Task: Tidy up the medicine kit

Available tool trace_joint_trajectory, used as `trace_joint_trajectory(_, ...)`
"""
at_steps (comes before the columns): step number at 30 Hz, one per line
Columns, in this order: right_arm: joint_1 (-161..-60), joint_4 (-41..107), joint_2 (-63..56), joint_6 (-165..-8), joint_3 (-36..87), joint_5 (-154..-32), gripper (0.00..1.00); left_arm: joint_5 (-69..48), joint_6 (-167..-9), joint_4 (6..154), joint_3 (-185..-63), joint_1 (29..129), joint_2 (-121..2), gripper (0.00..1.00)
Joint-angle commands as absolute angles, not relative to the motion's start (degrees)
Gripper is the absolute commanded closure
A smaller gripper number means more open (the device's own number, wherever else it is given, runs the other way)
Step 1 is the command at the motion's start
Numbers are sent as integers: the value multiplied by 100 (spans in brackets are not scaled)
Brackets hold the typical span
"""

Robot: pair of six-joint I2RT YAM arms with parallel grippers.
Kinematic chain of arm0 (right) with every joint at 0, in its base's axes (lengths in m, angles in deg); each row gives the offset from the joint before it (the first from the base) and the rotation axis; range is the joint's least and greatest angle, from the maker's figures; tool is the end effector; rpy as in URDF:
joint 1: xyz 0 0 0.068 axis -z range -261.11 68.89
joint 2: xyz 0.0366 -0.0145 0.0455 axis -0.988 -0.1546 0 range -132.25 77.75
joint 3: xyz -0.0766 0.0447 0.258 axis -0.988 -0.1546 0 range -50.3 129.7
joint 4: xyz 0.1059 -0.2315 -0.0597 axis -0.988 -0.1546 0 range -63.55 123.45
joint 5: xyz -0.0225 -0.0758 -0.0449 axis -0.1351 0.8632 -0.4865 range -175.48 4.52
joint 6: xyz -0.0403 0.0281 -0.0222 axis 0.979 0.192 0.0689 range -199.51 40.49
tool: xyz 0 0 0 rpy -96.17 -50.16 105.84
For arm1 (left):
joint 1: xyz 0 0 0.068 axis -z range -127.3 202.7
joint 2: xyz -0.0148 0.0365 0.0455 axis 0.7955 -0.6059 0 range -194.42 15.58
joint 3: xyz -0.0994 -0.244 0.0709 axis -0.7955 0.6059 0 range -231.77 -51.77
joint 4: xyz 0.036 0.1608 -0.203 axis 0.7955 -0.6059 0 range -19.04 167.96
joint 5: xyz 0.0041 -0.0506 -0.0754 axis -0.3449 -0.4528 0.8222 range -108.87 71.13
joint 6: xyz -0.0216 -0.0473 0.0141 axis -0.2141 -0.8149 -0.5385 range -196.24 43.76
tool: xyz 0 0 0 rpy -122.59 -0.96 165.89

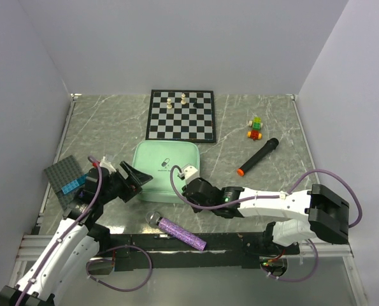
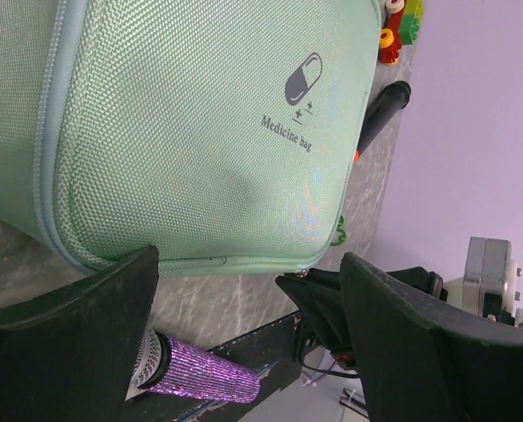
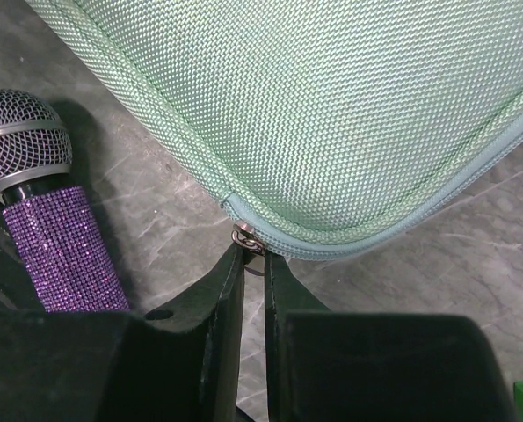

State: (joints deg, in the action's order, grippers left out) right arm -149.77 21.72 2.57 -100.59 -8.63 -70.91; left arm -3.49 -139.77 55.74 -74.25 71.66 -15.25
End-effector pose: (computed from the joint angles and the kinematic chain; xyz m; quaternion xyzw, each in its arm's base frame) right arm 0.1051 0.2448 0.2065 -0.3258 0.8587 0.1834 0.3504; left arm 0.1272 -0.0536 0.2176 -0.2650 0.8216 -0.4112 0.2927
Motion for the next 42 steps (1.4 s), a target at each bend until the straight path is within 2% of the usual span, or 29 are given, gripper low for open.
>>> trace_joint_trajectory(1, -15116, 2132, 242, -10201, -627, -6993, 100, -191, -14120, 4529, -7628, 7204, -1483, 11)
trace_joint_trajectory(7, -15098, 2070, 383, -10113, -680, -6834, 100, -542, -13856, 3271, -8322, 7204, -1448, 10)
trace_joint_trajectory(11, -15116, 2087, 392, -10096, -715, -6808, 100, -612, -13759, 3103, -8376, 7204, -1544, 10)
trace_joint_trajectory(18, -15116, 2114, 444, -10078, -759, -6851, 100, -595, -13926, 4639, -7691, 7195, -2307, 15)
trace_joint_trajectory(24, -15116, 2053, 515, -9929, -812, -6930, 100, -1025, -13681, 5563, -8023, 7204, -3449, 16)
trace_joint_trajectory(29, -15124, 2061, 348, -9753, -636, -7036, 100, -1298, -13276, 5740, -8533, 7178, -4224, 24)
trace_joint_trajectory(31, -15124, 2026, 278, -9709, -548, -7019, 100, -1333, -13144, 5819, -8613, 7169, -4339, 33)
trace_joint_trajectory(32, -15124, 2000, 269, -9691, -530, -6992, 100, -1359, -13083, 5836, -8639, 7169, -4357, 47)
trace_joint_trajectory(34, -15107, 1947, 321, -9665, -574, -6940, 100, -1421, -12977, 5802, -8674, 7160, -4427, 66)
trace_joint_trajectory(37, -15107, 1895, 523, -9603, -793, -6852, 100, -1526, -12767, 5661, -8771, 7143, -4620, 85)
trace_joint_trajectory(38, -15098, 1877, 611, -9586, -855, -6834, 100, -1544, -12705, 5600, -8806, 7142, -4708, 95)
trace_joint_trajectory(39, -15063, 1833, 673, -9577, -925, -6808, 100, -1527, -12617, 5573, -8841, 7125, -4804, 99)
trace_joint_trajectory(42, -14940, 1667, 831, -9630, -1013, -6843, 100, -1457, -12494, 5494, -8903, 7046, -5042, 99)
